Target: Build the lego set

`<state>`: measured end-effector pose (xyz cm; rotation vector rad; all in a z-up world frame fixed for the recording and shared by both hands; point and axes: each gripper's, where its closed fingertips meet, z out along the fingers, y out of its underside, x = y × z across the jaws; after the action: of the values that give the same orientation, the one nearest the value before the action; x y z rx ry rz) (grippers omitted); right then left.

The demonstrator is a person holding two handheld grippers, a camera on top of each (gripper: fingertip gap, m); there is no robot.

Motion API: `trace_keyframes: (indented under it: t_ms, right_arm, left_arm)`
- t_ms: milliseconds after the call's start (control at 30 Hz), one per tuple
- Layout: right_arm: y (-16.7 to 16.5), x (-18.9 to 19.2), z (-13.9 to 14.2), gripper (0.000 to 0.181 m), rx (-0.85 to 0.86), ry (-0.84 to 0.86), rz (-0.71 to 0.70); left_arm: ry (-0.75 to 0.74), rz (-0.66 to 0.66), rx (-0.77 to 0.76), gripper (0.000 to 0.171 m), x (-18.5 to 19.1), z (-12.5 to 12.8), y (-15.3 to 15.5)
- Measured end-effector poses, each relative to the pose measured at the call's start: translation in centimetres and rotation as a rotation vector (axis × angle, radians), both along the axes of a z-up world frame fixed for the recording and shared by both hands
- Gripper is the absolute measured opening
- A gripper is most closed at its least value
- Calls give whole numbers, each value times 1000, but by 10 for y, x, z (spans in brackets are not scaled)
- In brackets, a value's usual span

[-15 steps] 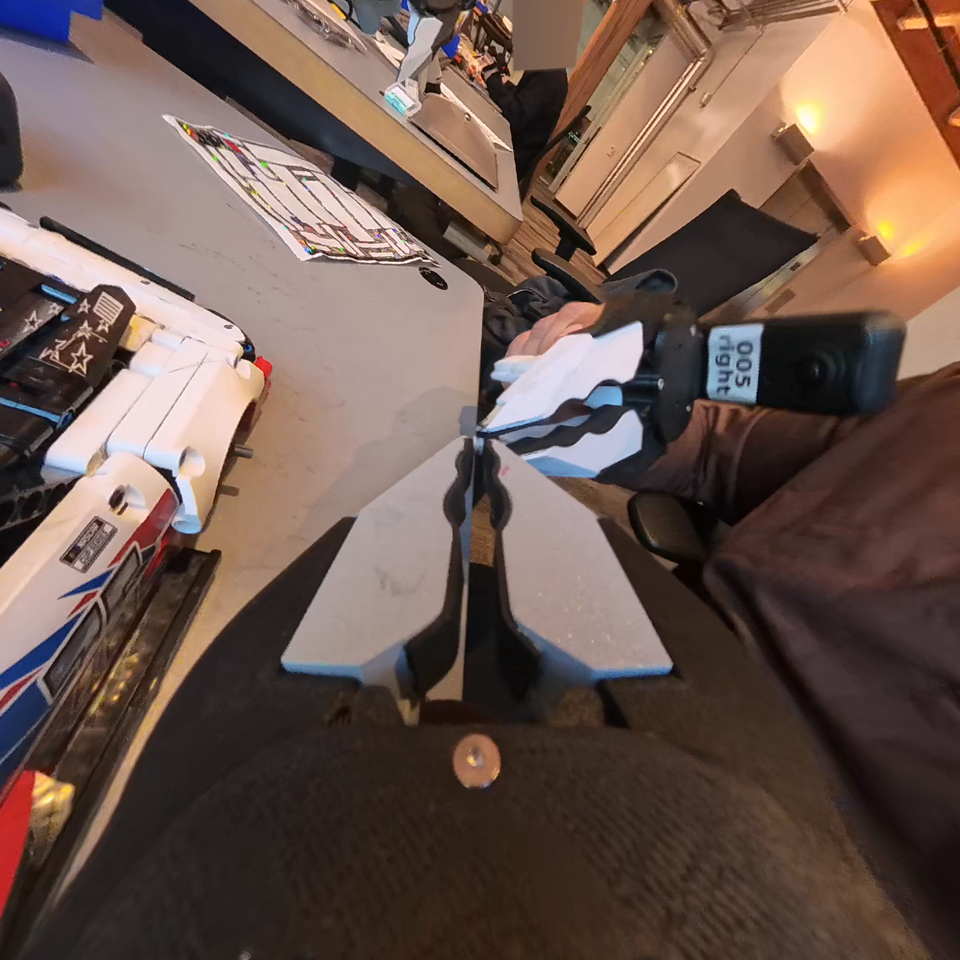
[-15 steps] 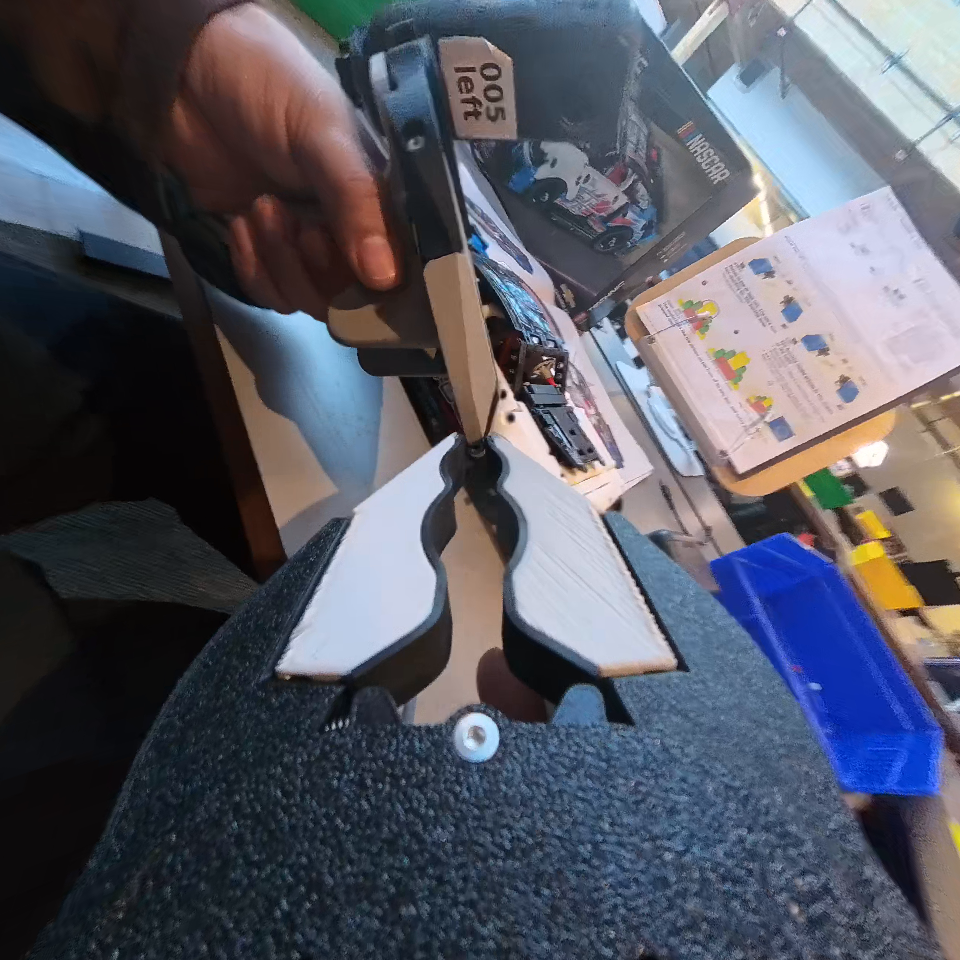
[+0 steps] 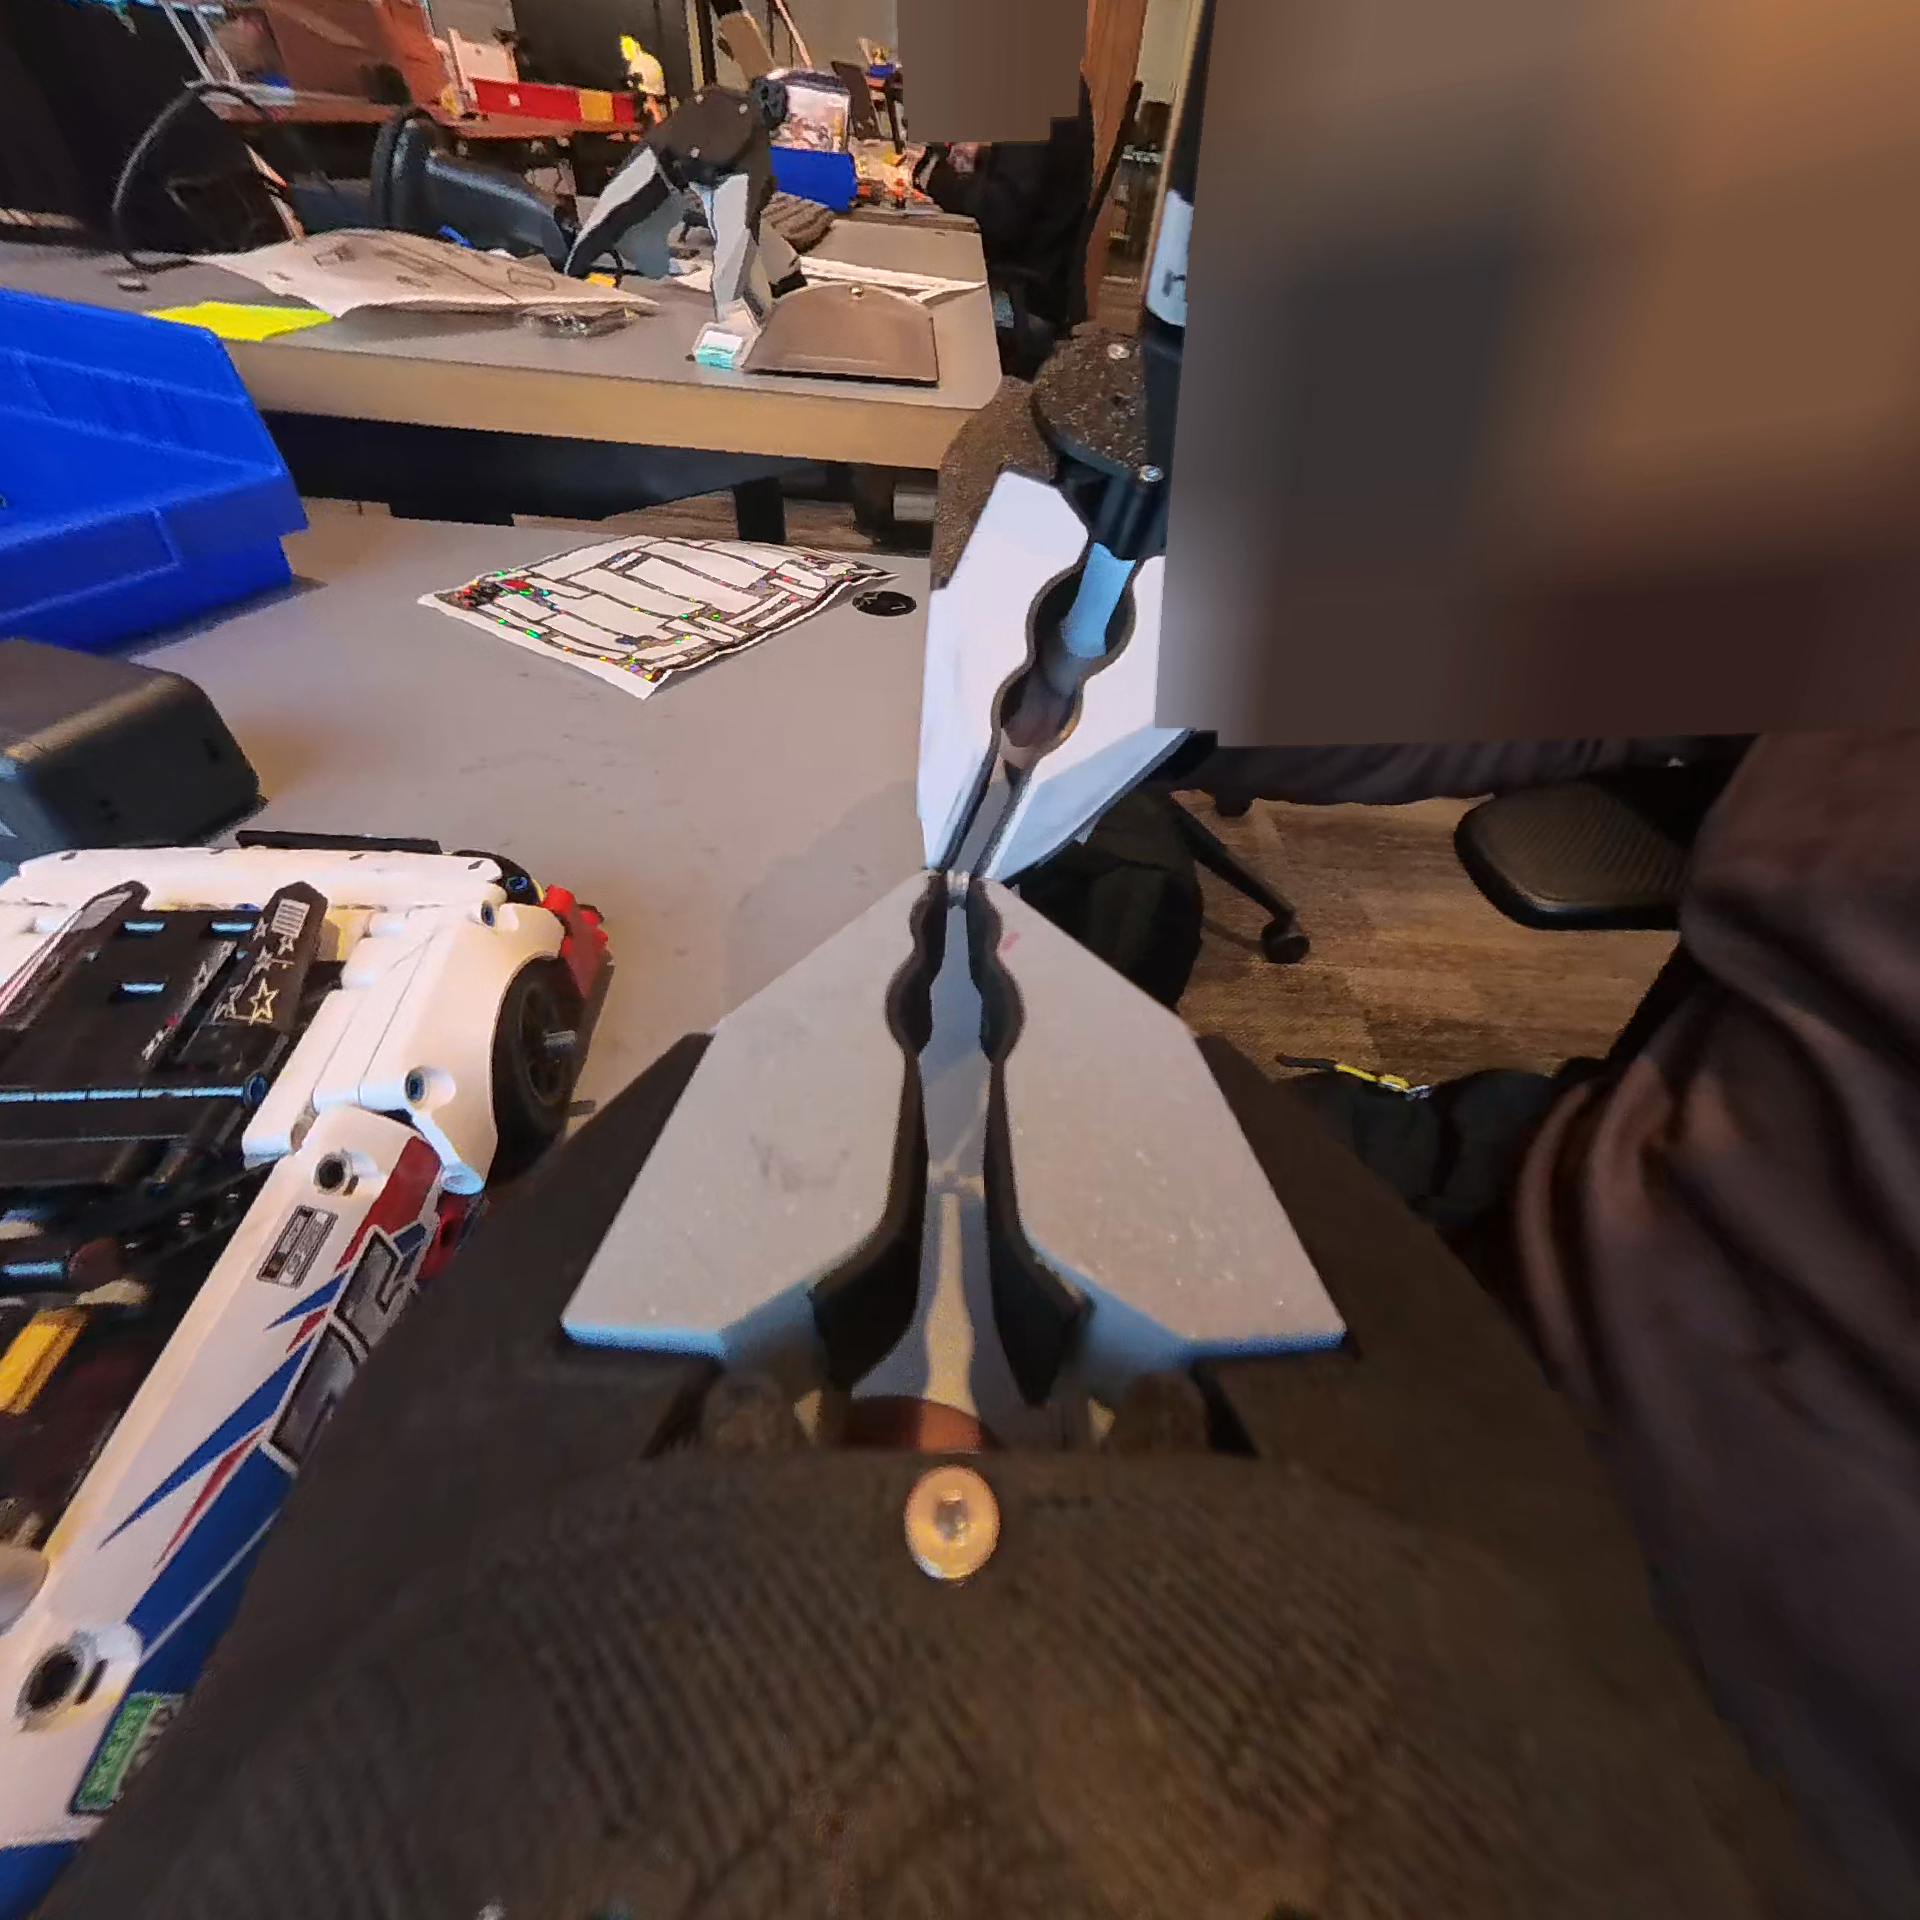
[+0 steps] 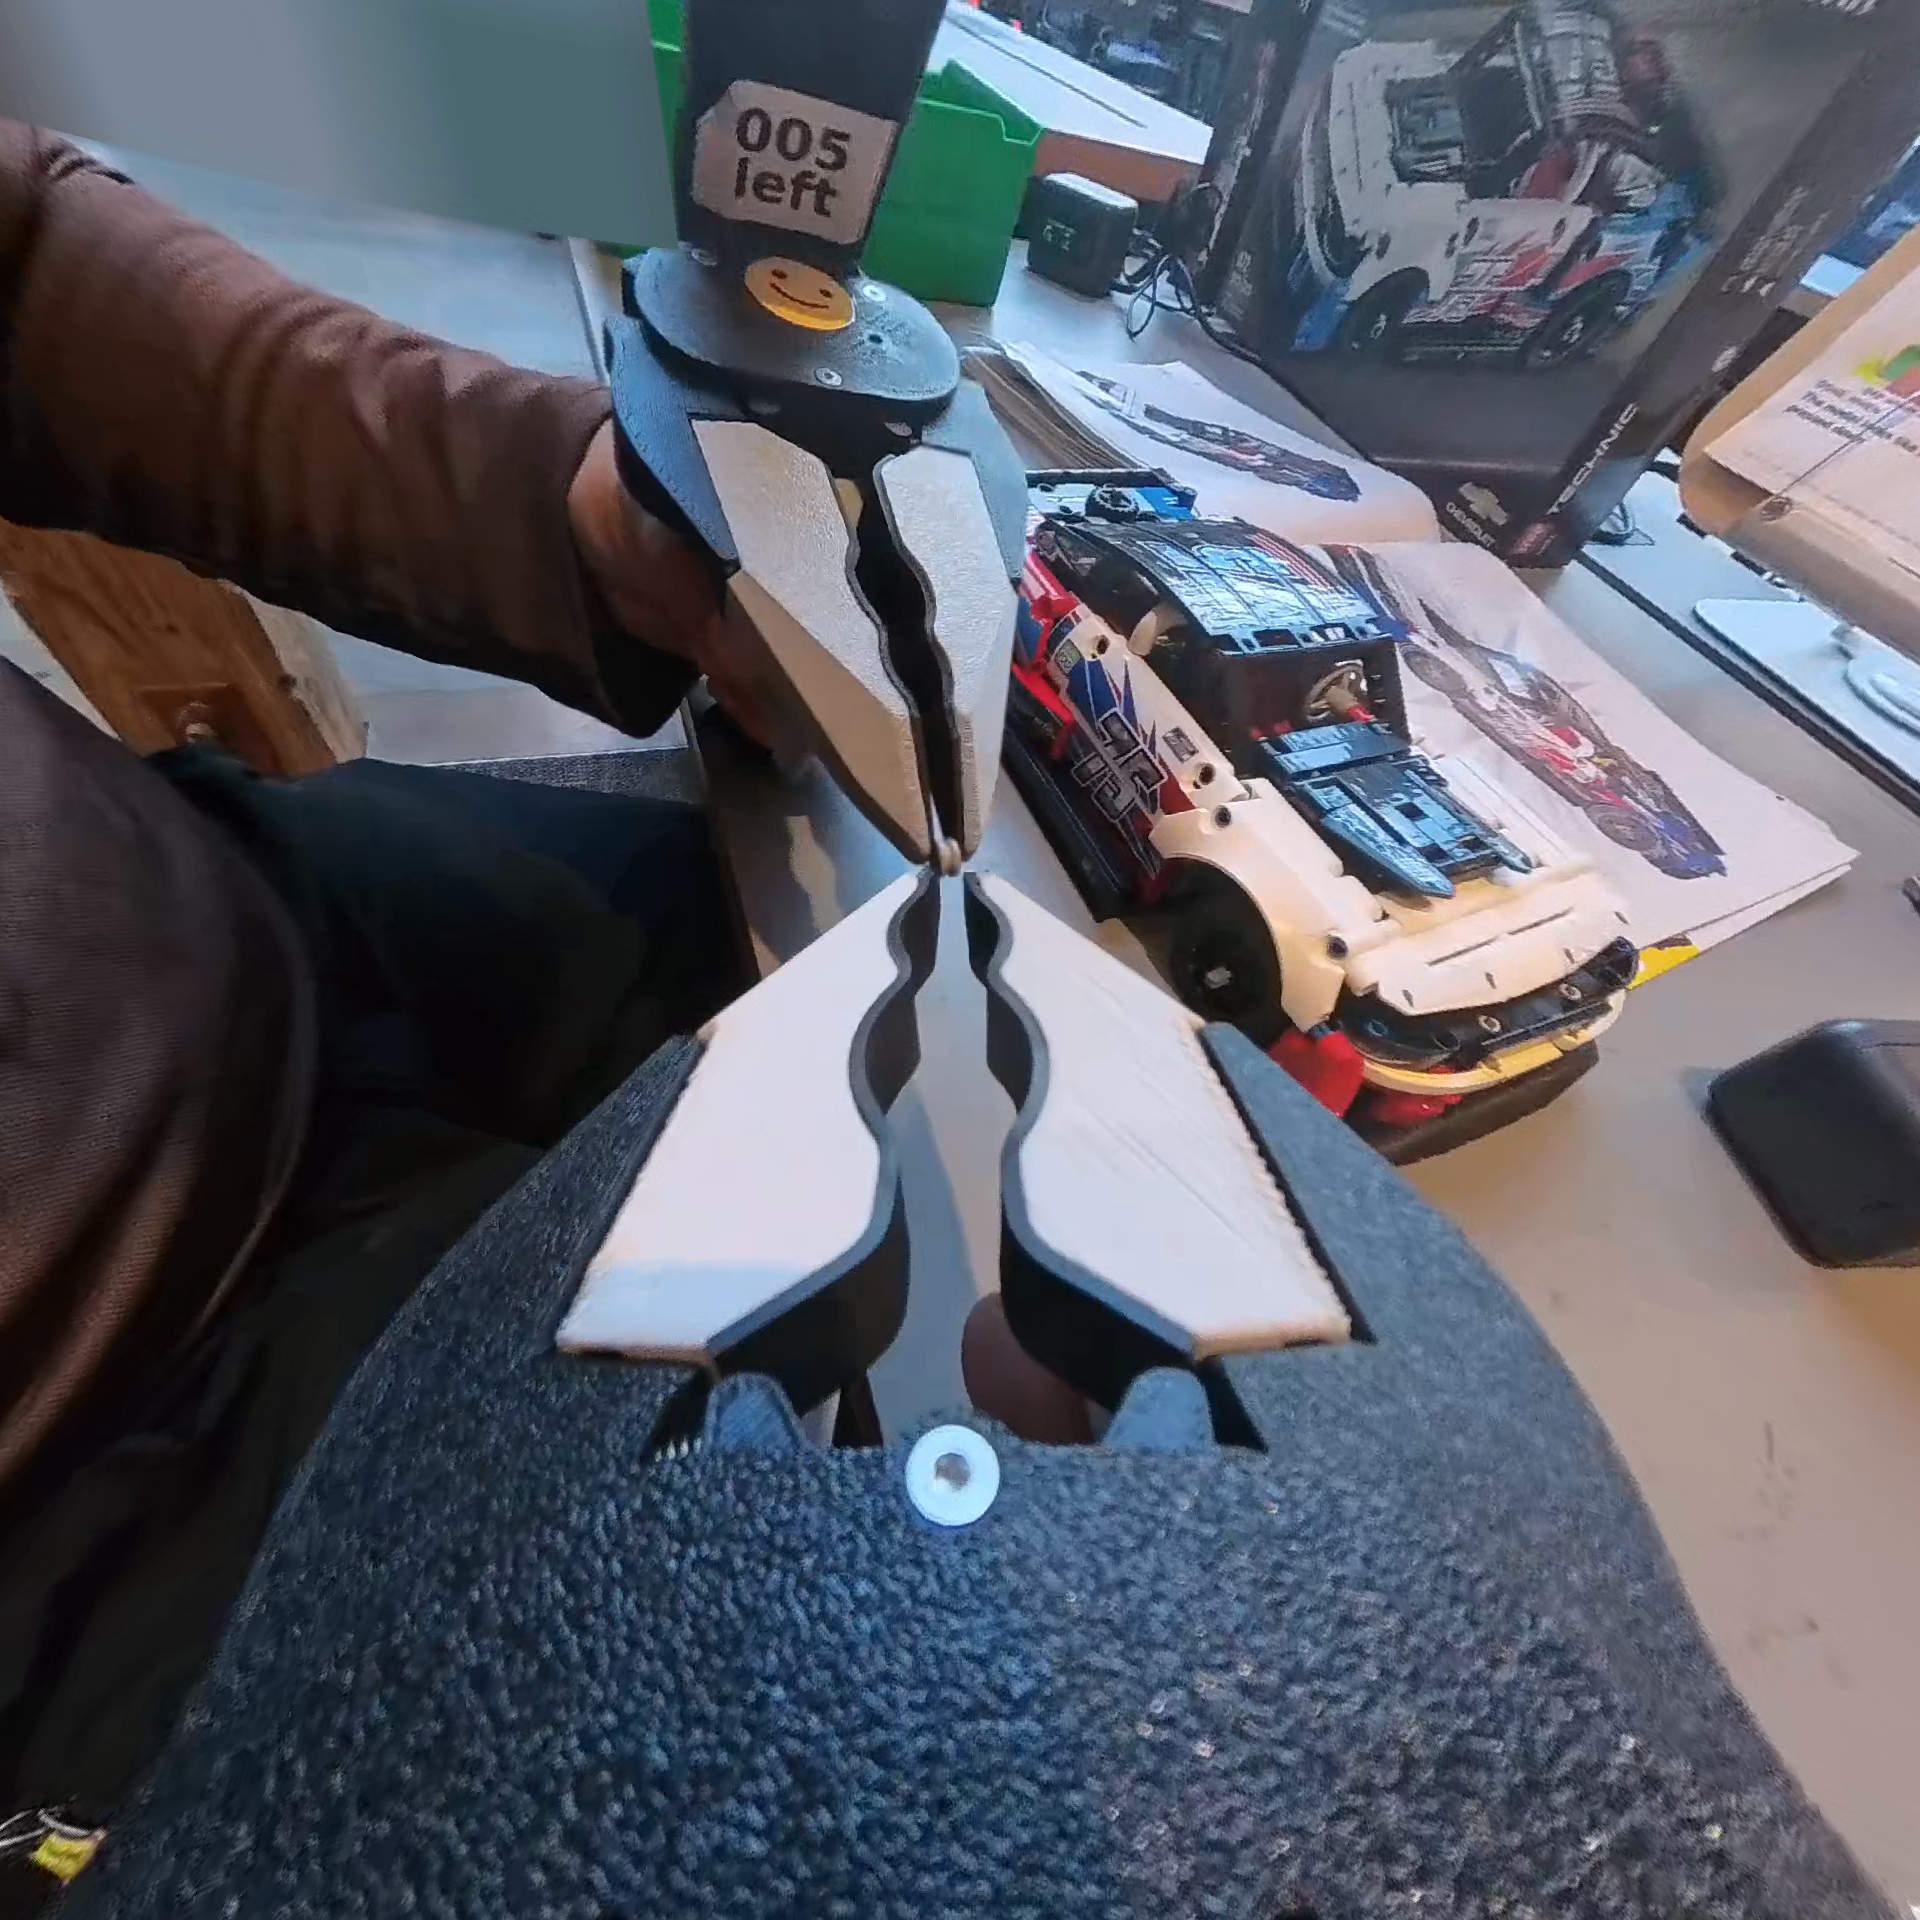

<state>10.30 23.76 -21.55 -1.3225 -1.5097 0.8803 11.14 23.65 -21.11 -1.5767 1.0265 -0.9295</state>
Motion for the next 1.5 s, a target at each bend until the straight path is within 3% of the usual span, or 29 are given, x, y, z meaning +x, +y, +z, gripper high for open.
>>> trace_keyframes:
  t_ms: [467, 900, 1067, 1367, 1500]
  right_arm:
    - [-9, 0, 0, 0, -13, -38, 127]
    - [-11, -1, -1, 0, -124, -59, 208]
    - [-12, -2, 3, 0, -162, -44, 225]
    - [-20, -5, 36, 0, -136, 94, 271]
    - [-24, -5, 44, 0, -117, 113, 290]
  left_arm:
    - [15, -96, -4, 1, 2, -2, -8]
    - [12, -107, 7, 1, 1, -2, -9]
    - [4, -86, 79, 1, 0, 3, -10]
    - [-210, -23, 261, 0, -3, 37, -19]
    - [-279, -21, 268, 0, -4, 44, -23]
